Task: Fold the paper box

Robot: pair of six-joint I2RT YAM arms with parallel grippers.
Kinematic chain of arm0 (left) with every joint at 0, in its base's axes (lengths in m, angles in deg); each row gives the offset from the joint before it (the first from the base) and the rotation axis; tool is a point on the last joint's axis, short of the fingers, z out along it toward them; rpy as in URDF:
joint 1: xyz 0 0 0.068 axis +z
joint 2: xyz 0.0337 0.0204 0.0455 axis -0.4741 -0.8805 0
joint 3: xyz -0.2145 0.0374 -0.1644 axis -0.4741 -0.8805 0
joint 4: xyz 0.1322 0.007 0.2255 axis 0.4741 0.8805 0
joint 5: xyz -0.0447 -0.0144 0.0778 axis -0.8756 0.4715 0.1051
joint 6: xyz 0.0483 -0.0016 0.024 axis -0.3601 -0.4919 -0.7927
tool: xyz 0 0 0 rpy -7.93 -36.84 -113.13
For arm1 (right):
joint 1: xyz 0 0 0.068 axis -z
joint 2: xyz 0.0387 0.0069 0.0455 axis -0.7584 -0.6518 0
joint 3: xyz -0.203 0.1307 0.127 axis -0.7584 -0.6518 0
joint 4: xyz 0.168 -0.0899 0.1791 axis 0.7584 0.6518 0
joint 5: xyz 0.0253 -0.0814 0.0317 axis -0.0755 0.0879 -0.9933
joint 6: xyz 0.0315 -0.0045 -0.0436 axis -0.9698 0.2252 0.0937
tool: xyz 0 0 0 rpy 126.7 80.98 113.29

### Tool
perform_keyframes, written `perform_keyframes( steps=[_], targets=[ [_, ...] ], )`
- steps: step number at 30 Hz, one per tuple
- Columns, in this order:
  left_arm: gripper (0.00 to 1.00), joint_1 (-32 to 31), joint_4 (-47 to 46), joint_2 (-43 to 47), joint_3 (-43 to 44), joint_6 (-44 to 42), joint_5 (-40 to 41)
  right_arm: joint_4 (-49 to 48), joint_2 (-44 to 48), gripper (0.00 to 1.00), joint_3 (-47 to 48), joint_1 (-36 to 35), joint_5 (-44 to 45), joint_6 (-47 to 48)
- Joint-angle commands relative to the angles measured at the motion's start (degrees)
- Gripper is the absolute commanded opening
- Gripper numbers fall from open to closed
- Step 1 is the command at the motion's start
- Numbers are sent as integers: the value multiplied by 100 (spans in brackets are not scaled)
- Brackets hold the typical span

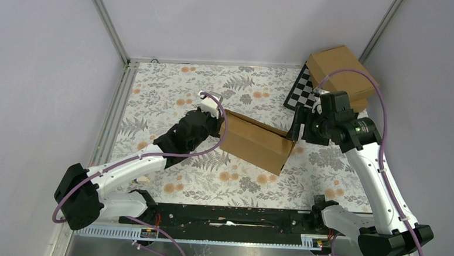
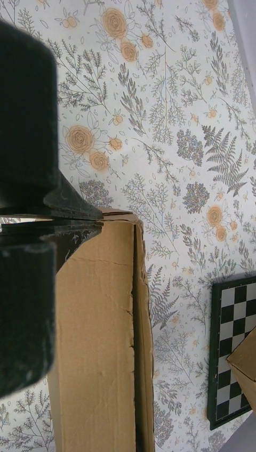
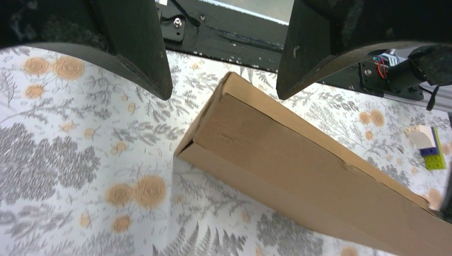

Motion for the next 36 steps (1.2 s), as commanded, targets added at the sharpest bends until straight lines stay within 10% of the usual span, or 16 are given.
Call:
perform_keyframes(
  steps=[1,10,18,25,36],
  targets=[
    [0,-61,145,56,-118,-55,-41,-190,-168,79,726,-8,209,349],
    [1,-61,157,31,-152,-27,-135,-1240,-464,75,-66,-8,-1274,589],
    [0,-61,110,44,-264,31,-147,-1359,-202,33,-664,-15,-1603,587],
    [1,-68,35,-8,-365,122,-248,-1354,-213,39,-1358,-17,-1727,669],
    [47,-61,1186,730,268,799,-102,-1270,-136,46,-1500,-17,-1637,741]
  ],
)
